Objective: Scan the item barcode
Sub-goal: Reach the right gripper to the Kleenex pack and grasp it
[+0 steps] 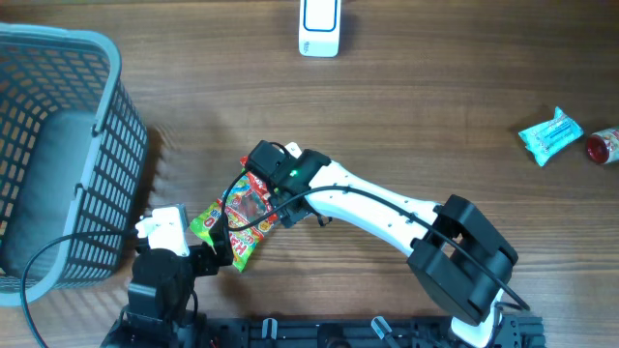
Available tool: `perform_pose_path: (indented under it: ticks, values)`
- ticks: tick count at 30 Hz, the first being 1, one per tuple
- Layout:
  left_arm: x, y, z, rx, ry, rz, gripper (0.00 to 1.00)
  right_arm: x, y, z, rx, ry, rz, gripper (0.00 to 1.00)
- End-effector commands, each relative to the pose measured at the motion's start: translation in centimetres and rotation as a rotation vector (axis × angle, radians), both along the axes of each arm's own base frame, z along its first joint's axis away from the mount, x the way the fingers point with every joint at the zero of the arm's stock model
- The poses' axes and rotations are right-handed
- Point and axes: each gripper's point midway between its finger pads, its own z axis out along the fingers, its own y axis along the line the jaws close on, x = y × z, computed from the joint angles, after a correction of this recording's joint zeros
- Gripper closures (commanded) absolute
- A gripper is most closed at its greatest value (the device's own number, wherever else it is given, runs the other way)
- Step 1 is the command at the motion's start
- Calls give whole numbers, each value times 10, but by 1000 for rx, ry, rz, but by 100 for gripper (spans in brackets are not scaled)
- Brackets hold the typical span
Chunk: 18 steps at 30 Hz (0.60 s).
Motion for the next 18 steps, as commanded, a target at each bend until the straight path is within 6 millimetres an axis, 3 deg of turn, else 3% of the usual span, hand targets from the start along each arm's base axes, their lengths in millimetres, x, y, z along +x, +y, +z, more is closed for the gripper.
perform_pose_path:
  ticks: [1, 7, 14, 16, 18]
  values:
    - [0, -1, -2, -10, 1, -1, 0, -3, -1, -2, 0, 15, 7, 5]
    - [0, -1, -2, -10, 1, -1, 0, -8, -7, -8, -16, 27, 6, 18]
    - [0, -1, -2, -10, 1, -1, 0, -29, -29, -41, -56, 88, -14, 19]
    - [0, -1, -2, -10, 1, -1, 0, -25, -27, -40, -50, 69, -12, 25]
    - [0, -1, -2, -10, 1, -1, 0, -15, -26, -38, -43, 27, -21, 41]
